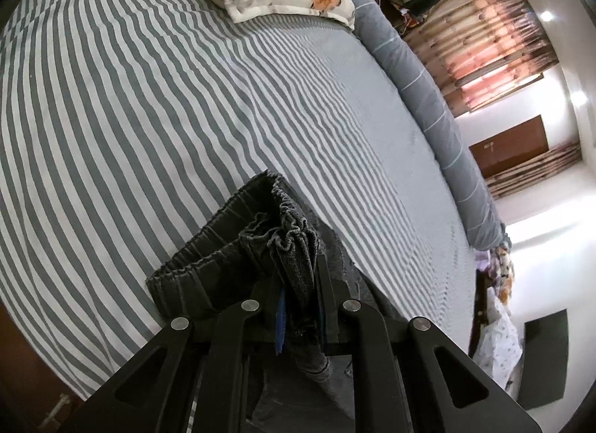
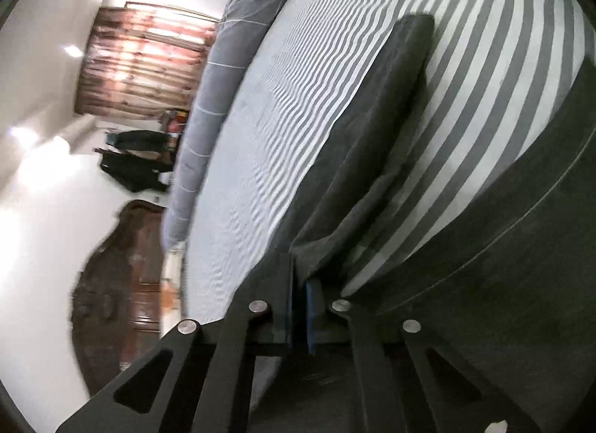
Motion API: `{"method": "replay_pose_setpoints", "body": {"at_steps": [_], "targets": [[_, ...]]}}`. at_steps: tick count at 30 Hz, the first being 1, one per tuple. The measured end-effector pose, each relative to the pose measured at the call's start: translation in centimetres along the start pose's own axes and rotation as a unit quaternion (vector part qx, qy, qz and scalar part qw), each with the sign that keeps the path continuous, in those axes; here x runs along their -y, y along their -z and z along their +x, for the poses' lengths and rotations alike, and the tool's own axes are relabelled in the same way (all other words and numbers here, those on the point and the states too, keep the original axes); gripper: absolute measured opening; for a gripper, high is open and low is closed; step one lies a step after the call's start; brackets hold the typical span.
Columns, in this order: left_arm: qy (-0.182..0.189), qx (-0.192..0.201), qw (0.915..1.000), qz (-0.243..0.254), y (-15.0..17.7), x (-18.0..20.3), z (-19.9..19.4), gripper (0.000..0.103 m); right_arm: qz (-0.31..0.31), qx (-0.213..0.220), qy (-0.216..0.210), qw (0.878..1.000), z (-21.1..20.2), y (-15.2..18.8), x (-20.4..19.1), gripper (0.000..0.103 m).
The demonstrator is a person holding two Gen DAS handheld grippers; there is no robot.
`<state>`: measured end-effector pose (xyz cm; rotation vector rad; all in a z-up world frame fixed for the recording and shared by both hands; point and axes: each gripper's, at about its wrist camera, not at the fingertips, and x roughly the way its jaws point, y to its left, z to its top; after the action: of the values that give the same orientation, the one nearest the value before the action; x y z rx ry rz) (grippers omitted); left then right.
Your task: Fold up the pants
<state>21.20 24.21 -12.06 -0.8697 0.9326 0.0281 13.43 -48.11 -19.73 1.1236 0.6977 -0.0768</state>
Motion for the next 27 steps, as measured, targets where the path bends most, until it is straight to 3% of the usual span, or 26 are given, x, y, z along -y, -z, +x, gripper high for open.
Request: {"method": "replay_pose_setpoints", "body": {"at_steps": [7,14,20,24,27], "targets": [[0.007,-0.006,0.9969,0.078,-1.1,2.7,-0.5,0.013,-0.088,0.024,0.066,0.994,-4.0,1.1,-4.0,0.004],[-0.007,-0.049,0.985,0.165,-0.2,1.5,-0.7,0.013,-0.114,0.037,0.084,0.989,-9.0,3.4,-5.1,0.003],[-0.075,-0.089,0.9749,0.19,2.0,-2.6,1.1,0.013,-0.115,0.01,0.126,0.985,-10.4,6.8,-2.3,0.003],[-0.087,-0.083,0.9735,0.194,3.3,-3.6,1.2,0.013,-0.087,-0.023,0.164,0.982,-9.0,8.3,1.3,0.003],[-0.108,-0.075,0.9667,0.22,3.9,-2.9,1.2,0.015,-0.069,-0.042,0.175,0.981,-7.8,8.6,3.2,0.003]]}}
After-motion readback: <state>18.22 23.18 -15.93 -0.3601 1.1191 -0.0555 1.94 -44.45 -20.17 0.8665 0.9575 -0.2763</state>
